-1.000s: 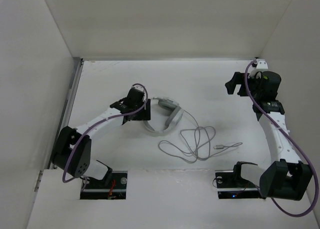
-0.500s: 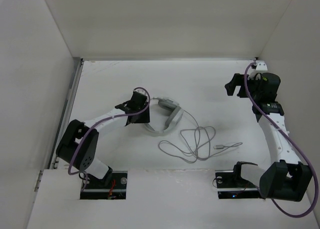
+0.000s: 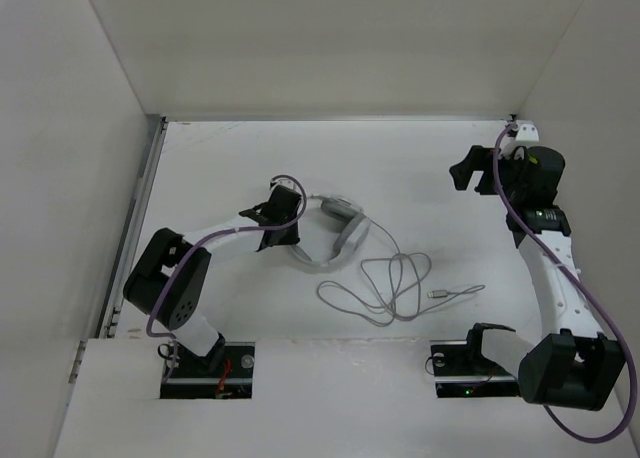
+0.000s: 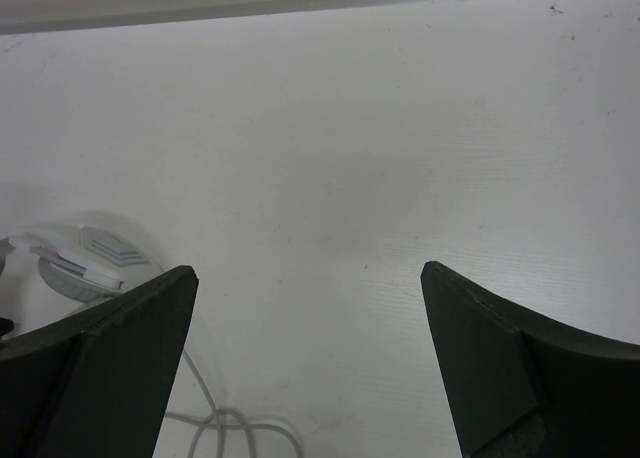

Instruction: Wrap the headphones

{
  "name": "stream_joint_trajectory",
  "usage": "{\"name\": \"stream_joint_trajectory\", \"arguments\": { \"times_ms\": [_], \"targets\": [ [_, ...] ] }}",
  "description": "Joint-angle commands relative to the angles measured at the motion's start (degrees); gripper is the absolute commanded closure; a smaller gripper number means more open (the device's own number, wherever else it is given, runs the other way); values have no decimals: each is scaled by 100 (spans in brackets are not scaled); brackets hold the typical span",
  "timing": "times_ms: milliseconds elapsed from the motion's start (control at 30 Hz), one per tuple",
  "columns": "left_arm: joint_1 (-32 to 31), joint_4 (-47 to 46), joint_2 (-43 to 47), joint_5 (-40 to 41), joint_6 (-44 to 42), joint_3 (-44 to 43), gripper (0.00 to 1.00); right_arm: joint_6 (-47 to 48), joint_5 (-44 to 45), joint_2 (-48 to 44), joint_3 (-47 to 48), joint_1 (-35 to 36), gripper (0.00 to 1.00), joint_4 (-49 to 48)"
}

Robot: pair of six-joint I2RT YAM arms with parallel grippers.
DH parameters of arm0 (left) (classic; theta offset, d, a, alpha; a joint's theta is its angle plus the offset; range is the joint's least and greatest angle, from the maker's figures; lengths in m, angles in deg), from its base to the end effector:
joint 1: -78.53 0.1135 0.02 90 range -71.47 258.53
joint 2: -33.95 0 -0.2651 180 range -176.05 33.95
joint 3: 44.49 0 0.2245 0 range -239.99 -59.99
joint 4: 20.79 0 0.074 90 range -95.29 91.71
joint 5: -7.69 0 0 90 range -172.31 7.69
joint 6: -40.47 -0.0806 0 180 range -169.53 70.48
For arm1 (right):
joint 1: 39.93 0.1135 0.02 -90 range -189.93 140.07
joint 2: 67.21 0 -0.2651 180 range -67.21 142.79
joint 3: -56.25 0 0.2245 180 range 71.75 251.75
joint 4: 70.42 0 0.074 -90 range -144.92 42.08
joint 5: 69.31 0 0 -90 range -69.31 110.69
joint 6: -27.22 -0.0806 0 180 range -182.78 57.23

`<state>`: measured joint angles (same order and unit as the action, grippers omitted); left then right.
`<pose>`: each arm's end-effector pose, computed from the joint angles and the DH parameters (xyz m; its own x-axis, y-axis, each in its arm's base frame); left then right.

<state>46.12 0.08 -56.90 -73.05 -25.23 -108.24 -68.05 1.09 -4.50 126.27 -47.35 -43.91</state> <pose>0.2827 -0.1641 0.1622 -0.7518 -0.0038 -0.6594 0.1412 0.9759 -0.1666 0.2640 -0.0071 0.3284 -0.3424 0.1319 -0.9303 -0.1617 0.9671 0.1966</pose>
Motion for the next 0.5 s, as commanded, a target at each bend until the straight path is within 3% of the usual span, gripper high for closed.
{"name": "stream_joint_trajectory", "arguments": {
  "times_ms": [0,200,333,467],
  "targets": [
    [-77,-211,-91,-64,41,-167,80,-193,-115,-163,-21,-18,0,-415],
    [54,-440,-179,-442,-170,-325,99,-623,-211,-216,102,-1,0,-433],
    [63,-317,-74,-486,-460,-834,100,-825,-396,-251,251,69,0,-266],
    [361,174,-64,-618,-724,-1870,100,-695,-685,-313,375,499,0,-143]
  ]
}}
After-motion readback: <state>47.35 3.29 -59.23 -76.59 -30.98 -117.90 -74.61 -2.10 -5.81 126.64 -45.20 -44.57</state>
